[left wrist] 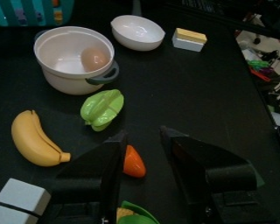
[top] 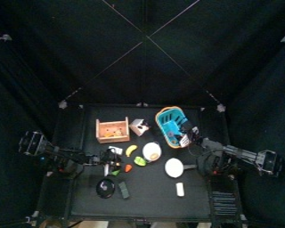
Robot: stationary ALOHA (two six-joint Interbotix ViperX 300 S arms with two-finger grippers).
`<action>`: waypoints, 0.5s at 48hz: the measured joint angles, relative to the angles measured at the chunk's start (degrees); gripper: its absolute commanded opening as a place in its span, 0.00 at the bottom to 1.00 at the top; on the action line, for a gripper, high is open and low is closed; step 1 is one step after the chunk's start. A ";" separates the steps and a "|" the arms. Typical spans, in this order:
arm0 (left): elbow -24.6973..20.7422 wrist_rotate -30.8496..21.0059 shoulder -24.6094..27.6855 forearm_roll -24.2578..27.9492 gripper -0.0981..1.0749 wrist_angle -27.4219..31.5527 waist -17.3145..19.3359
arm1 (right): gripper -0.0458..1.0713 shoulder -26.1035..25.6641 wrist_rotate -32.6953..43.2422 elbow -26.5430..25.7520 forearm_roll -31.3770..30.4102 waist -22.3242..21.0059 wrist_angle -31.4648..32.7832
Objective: Place carrot top in basket
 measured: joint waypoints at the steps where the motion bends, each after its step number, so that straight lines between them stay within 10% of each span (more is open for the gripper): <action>1: 0.00 0.00 0.00 0.00 0.74 0.00 0.00 | 0.80 0.00 0.00 -0.09 -0.09 0.00 0.00; 24: 0.79 0.00 0.09 0.00 0.74 0.00 0.00 | 0.80 0.70 0.00 0.79 0.00 0.18 -2.37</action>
